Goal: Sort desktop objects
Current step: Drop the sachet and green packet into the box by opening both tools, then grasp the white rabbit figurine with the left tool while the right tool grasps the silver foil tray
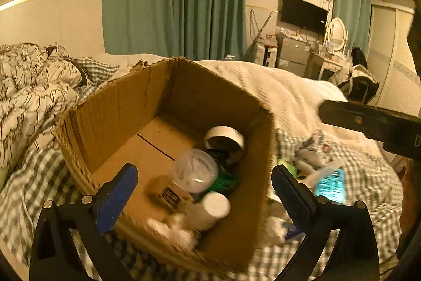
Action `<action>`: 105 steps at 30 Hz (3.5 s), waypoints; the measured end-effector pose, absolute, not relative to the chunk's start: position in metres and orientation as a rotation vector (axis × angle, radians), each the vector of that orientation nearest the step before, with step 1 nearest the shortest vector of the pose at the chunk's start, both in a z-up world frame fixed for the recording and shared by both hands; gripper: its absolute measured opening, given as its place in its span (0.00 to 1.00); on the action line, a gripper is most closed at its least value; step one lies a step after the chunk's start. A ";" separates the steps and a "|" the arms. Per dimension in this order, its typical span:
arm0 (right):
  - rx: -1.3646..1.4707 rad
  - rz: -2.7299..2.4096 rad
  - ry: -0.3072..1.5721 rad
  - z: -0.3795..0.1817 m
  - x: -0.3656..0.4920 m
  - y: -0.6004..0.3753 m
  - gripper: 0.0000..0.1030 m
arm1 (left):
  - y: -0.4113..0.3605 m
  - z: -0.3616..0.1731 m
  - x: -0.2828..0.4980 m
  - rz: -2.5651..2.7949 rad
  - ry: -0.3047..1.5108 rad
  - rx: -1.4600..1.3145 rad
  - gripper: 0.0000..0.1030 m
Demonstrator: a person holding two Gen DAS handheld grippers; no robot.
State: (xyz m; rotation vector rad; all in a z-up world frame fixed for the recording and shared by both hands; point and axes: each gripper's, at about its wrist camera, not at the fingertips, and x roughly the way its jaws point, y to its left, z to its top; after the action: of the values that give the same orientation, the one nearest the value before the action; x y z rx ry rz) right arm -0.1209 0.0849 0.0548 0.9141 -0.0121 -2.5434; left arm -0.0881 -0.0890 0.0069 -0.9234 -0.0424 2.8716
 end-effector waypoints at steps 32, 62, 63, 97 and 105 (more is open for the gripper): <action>1.268 -2.575 -0.034 -0.067 -0.096 0.211 0.54 | -0.004 -0.134 -0.086 2.754 -0.099 -1.211 0.84; 1.428 -2.704 -0.192 -0.084 -0.102 0.218 0.66 | -0.008 -0.116 -0.061 2.720 -0.058 -1.059 0.49; 1.428 -2.705 -0.195 -0.082 -0.096 0.220 0.66 | -0.008 -0.114 -0.058 2.717 -0.057 -1.054 0.49; 1.485 -2.635 -0.626 -0.118 -0.122 0.230 0.70 | -0.001 -0.130 -0.069 2.701 -0.015 -1.121 0.49; 1.429 -2.703 -0.412 -0.098 -0.100 0.219 0.69 | -0.003 -0.109 -0.052 2.722 0.010 -1.037 0.49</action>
State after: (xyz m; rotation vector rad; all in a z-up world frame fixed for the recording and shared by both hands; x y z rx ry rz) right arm -0.1005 0.2190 -0.0979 1.4288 -0.4120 -2.7034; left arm -0.0524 -0.0026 -0.1091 -1.0368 0.0097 2.7216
